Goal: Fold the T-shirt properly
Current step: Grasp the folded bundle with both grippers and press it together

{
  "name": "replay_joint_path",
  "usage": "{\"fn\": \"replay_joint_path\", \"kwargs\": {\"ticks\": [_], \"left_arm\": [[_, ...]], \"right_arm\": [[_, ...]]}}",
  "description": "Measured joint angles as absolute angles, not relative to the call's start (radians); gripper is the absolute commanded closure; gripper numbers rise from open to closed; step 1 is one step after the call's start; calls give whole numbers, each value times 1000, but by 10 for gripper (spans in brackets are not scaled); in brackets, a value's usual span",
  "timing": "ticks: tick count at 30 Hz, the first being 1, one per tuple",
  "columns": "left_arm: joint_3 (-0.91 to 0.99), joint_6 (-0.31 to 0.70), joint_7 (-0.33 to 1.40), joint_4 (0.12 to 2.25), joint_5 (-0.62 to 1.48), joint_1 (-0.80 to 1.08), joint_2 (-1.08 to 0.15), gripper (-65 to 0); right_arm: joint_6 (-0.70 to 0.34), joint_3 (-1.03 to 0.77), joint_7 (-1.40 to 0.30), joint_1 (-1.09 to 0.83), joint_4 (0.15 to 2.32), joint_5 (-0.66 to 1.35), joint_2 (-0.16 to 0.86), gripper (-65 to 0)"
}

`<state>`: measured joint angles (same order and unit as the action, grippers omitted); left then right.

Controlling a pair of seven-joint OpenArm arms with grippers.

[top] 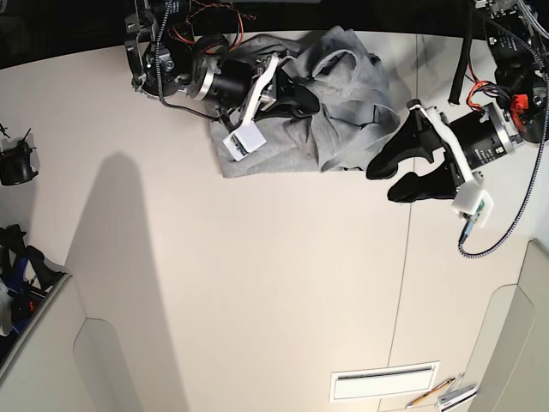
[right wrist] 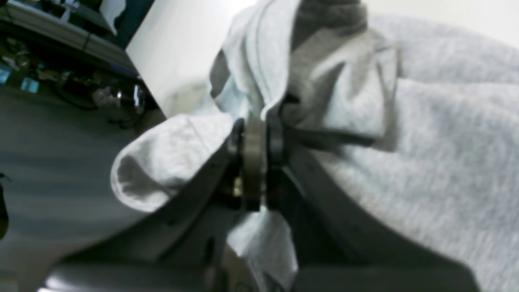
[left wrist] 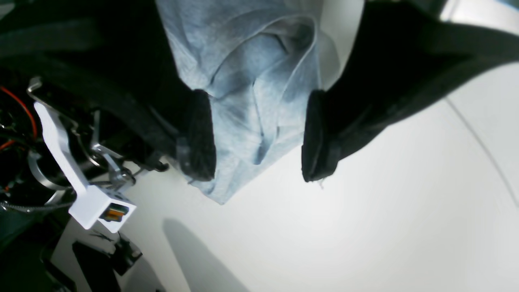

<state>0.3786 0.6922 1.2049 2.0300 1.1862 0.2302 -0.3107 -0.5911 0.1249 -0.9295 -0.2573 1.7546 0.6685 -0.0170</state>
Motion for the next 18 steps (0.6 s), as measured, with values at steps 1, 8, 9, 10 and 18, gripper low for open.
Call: {"fn": "replay_joint_path", "kwargs": {"ticks": [1, 8, 9, 10, 18], "left_arm": [[386, 692, 1205, 2030, 1186, 238, -311, -374], [388, 692, 1215, 2030, 1170, 297, -310, -374], [388, 693, 1217, 2030, 1161, 304, -310, -374], [388, 692, 1218, 2028, 1160, 309, -310, -374], [388, 692, 1221, 1948, 1163, 329, -310, -374]], "right_arm": [[-591, 125, -943, -258, 1765, 673, -17, 0], [-591, 104, -969, -258, 1866, 702, -10, 0], [-591, 93, -970, -257, 1877, 702, -11, 0], [-591, 79, -970, -257, 1887, 702, -11, 0], [-592, -43, -1003, -257, 1932, 703, -11, 0]]}}
